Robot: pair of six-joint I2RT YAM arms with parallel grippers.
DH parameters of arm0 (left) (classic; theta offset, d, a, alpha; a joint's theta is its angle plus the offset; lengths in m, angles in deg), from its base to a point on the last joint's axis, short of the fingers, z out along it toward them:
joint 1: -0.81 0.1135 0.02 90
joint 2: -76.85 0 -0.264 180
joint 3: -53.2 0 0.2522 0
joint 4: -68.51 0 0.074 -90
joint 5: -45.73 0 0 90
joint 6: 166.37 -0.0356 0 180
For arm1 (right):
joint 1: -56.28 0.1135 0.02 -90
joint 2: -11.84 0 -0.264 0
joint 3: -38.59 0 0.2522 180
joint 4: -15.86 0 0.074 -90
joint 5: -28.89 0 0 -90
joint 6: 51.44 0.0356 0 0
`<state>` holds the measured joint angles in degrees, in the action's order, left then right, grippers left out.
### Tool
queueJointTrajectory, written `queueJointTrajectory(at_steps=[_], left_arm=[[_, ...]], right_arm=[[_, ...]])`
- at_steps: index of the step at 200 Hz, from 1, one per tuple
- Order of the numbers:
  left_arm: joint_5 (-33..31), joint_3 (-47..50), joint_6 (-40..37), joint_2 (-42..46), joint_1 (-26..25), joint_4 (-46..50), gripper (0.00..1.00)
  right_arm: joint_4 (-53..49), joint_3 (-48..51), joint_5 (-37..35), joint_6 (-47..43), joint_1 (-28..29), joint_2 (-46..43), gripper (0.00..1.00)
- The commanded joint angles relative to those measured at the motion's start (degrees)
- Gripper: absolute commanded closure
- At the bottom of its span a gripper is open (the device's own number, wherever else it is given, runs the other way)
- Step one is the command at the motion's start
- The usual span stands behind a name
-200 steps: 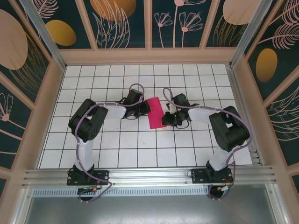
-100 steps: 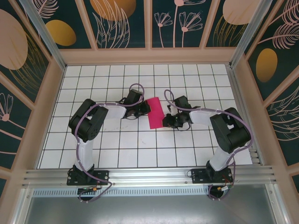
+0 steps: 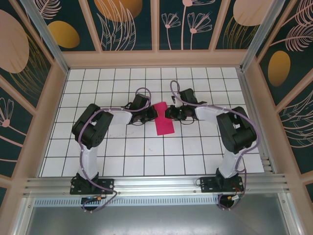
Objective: Fold a paper plane with a square sheet of paper (pick it up from the middle)
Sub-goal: Fold the square sheet of paper in half at the center of the table.
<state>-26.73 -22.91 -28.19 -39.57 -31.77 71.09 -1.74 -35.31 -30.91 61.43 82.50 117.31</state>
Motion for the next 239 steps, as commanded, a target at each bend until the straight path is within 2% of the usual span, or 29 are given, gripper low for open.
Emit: queueJointTrajectory(at_steps=[1,36,103,157,239], left_arm=[[-5.24,3.20,-1.93,-7.39,-0.21,8.44,0.96],[-4.93,2.91,-1.98,-7.59,-0.21,8.29,0.96],[-4.97,3.06,-2.07,-7.83,-0.21,8.39,0.97],[-4.97,2.32,-2.44,-7.79,-0.20,9.51,0.97],[-5.07,1.92,-2.53,-7.85,-0.21,9.95,0.97]], right_arm=[[-0.12,-3.56,2.09,-0.46,-0.38,3.28,0.83],[-1.84,-5.86,-0.39,-0.73,-1.29,6.68,0.83],[-2.74,-4.37,-3.91,-0.28,-2.57,9.45,0.84],[-2.50,-7.18,-0.96,-0.69,-2.49,5.48,0.84],[-4.13,-12.36,0.27,-1.16,-2.36,10.83,0.84]])
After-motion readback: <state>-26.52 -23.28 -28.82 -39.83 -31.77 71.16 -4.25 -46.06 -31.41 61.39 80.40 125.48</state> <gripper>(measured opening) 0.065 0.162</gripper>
